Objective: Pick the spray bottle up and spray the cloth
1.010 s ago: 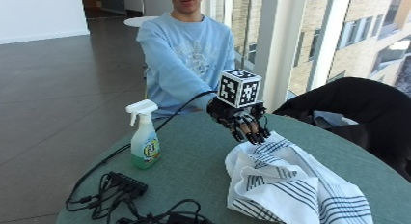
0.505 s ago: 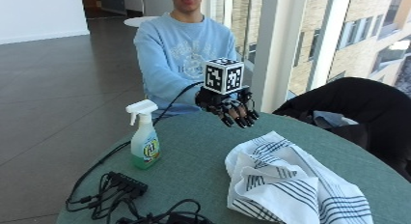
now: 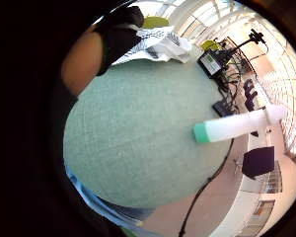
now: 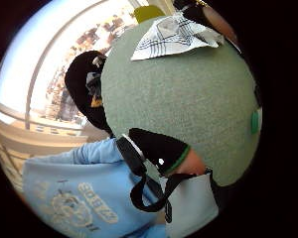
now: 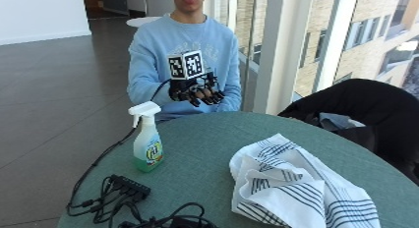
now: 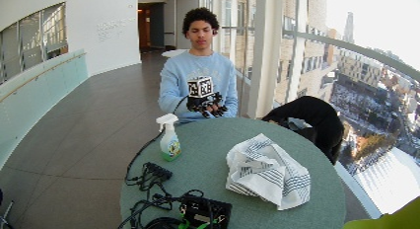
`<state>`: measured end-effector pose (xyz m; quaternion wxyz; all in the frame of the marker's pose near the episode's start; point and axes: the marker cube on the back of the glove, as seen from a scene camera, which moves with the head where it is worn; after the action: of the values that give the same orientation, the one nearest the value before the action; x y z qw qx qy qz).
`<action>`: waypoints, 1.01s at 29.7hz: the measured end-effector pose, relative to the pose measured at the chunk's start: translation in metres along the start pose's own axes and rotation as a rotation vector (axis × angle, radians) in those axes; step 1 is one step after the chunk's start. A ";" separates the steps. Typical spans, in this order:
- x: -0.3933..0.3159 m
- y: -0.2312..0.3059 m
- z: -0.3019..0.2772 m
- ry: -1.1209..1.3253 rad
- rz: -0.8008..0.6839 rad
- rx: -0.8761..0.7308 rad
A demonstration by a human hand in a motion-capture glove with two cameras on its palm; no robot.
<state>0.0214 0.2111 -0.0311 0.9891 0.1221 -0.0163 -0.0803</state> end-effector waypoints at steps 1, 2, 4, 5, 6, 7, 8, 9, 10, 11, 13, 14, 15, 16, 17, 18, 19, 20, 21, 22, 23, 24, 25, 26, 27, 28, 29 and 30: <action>0.002 0.007 -0.002 -0.005 0.009 0.022; 0.004 0.013 -0.005 -0.010 0.019 0.042; 0.010 0.025 -0.008 -0.021 0.042 0.072; 0.013 0.031 -0.010 -0.028 0.055 0.082; 0.016 0.036 -0.011 -0.034 0.067 0.091; 0.020 0.040 -0.012 -0.042 0.080 0.098; 0.024 0.044 -0.013 -0.051 0.093 0.107; 0.028 0.048 -0.014 -0.063 0.107 0.117; 0.033 0.052 -0.015 -0.080 0.124 0.128; 0.038 0.056 -0.015 -0.101 0.142 0.140; 0.047 0.063 -0.017 -0.145 0.191 0.159; 0.053 0.067 -0.018 -0.165 0.223 0.166; 0.058 0.070 -0.020 -0.183 0.261 0.171; 0.063 0.074 -0.022 -0.202 0.306 0.170; 0.068 0.078 -0.024 -0.222 0.357 0.160; 0.073 0.081 -0.027 -0.247 0.409 0.141; 0.078 0.085 -0.029 -0.275 0.450 0.119; 0.084 0.088 -0.030 -0.303 0.472 0.108; 0.092 0.089 -0.030 -0.329 0.474 0.116; 0.101 0.089 -0.028 -0.350 0.468 0.144; 0.110 0.088 -0.026 -0.368 0.470 0.184; 0.119 0.086 -0.024 -0.381 0.493 0.228; 0.128 0.083 -0.021 -0.392 0.536 0.270; 0.137 0.080 -0.018 -0.400 0.588 0.305; 0.145 0.078 -0.014 -0.408 0.638 0.330; 0.152 0.077 -0.010 -0.417 0.678 0.346; 0.159 0.077 -0.006 -0.431 0.706 0.354; 0.165 0.078 -0.002 -0.450 0.726 0.357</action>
<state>0.1960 0.2595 -0.0122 0.8886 0.2563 -0.2859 0.2508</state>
